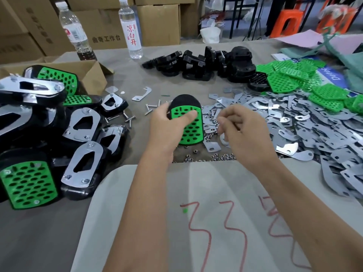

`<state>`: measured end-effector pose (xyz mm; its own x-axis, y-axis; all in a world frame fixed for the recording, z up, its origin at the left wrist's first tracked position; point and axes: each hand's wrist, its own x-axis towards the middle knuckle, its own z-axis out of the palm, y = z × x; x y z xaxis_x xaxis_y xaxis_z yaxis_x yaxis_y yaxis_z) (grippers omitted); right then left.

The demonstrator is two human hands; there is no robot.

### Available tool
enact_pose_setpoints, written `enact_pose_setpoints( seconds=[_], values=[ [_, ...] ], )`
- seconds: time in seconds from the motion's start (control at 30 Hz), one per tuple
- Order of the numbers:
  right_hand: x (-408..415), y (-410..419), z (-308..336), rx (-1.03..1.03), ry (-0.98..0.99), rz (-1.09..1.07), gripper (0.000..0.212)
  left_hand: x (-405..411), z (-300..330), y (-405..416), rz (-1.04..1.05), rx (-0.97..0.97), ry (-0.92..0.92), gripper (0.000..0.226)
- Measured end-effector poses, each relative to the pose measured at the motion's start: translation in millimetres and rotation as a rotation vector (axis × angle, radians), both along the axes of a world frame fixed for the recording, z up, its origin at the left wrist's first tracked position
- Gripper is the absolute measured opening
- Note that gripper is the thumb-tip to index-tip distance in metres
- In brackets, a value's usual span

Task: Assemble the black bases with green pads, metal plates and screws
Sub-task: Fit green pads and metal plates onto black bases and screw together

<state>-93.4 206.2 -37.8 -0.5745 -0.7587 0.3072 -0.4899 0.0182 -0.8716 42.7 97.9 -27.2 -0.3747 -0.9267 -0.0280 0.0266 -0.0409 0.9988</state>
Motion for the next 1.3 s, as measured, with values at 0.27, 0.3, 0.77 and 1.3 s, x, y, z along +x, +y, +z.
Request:
enact_pose_setpoints(
  seconds=[0.27, 0.3, 0.77, 1.3],
  values=[
    [-6.1, 2.7, -5.2, -0.222, -0.264, 0.101, 0.016, -14.9, -6.0, 11.2, -0.052, -0.364, -0.133, 0.029],
    [-5.8, 2.6, -5.8, -0.225, -0.236, 0.094, 0.016, -15.0, -6.2, 11.1, -0.049, -0.378, -0.137, 0.028],
    [-8.6, -0.1, -7.4, -0.186, -0.103, 0.06, 0.016, -21.3, -10.1, 18.8, -0.065, -0.509, -0.188, 0.011],
    [-24.5, 6.9, -3.1, -0.09, -0.858, 0.414, 0.041, -25.3, -7.3, 28.1, -0.147, -0.263, 0.104, 0.02]
  ],
)
